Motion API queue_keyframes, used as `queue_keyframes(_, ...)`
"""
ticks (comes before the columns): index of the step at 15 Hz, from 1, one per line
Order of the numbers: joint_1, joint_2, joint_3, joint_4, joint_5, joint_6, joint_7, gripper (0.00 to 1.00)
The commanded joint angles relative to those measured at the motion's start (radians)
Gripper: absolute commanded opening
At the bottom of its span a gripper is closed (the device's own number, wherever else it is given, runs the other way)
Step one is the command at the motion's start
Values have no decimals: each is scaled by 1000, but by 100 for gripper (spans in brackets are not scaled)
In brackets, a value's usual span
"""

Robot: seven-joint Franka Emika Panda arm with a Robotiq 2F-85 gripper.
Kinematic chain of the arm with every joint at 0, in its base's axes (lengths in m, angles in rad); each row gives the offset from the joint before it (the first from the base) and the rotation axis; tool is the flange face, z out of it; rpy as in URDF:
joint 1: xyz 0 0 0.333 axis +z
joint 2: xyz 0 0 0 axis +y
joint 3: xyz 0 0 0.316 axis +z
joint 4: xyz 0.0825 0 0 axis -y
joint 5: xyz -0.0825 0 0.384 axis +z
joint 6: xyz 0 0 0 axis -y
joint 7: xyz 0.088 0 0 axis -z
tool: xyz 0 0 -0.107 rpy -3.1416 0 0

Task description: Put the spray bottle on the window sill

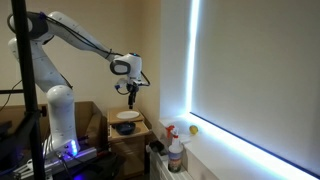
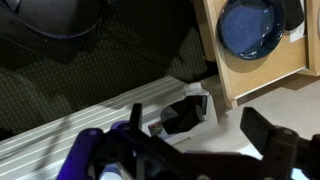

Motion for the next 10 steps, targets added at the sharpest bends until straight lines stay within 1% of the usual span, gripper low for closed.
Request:
queue_keyframes(1,-60,88,39,12,-84,151,58,100)
queue_keyframes(5,-145,236,-59,106,-199,407,-6,100)
queue_keyframes(6,-167,288,-77,142,-223,446,-4,100)
queue_keyframes(7,-172,334,-101,186,-216,452,-14,100)
queue_keyframes(8,-157,375,-124,223,-158,430,-35,100)
queue_keyframes(9,-143,387,-143,245,-79,405,-35,100)
queue_keyframes(10,-163,304,-122,170,-153,426,-18,100)
